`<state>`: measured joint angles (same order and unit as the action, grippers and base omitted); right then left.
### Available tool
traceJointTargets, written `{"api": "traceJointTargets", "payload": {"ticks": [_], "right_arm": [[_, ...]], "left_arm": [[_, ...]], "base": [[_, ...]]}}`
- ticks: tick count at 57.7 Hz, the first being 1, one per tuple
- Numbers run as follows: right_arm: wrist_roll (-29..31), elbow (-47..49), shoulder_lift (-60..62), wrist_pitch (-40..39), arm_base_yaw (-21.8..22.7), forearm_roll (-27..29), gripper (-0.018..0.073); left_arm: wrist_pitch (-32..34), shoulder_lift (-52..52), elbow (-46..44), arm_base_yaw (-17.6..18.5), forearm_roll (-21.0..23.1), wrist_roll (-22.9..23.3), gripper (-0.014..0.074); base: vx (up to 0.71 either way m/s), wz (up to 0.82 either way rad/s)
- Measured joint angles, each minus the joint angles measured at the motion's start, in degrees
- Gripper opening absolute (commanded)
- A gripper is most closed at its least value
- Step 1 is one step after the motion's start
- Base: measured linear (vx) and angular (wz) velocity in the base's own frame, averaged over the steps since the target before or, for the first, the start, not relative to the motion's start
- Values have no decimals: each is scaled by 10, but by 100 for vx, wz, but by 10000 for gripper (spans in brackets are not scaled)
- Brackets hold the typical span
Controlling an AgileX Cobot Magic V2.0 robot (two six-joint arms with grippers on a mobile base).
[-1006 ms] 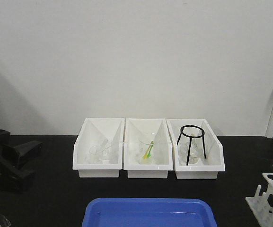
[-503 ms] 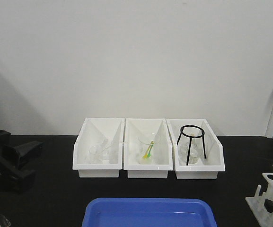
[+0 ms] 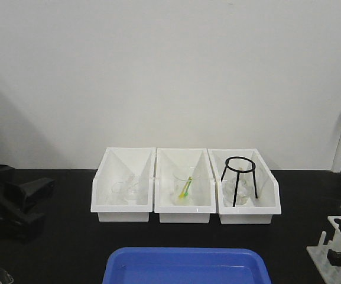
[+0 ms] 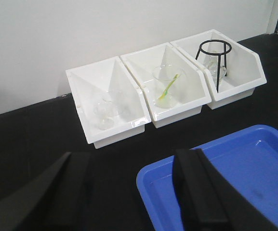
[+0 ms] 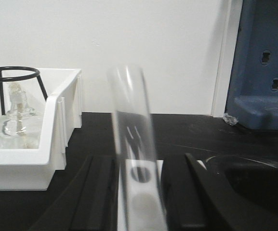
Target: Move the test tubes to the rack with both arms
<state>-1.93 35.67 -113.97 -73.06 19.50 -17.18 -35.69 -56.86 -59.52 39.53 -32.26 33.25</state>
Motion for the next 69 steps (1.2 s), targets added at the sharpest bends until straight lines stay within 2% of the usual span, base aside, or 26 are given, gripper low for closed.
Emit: {"api": "traceJointTargets", "payload": {"ticks": [35, 48, 69], "right_arm": [[0, 0, 8, 13, 0, -2, 360], [-5, -8, 59, 78, 0, -2, 360], [-23, -8, 162, 79, 0, -4, 360]], "left_arm": [[0, 0, 0, 0, 0, 0, 477], [0, 0, 0, 0, 0, 0, 477], [0, 0, 0, 0, 0, 0, 477]], "base": [[0, 0], [0, 0], [0, 0]]}}
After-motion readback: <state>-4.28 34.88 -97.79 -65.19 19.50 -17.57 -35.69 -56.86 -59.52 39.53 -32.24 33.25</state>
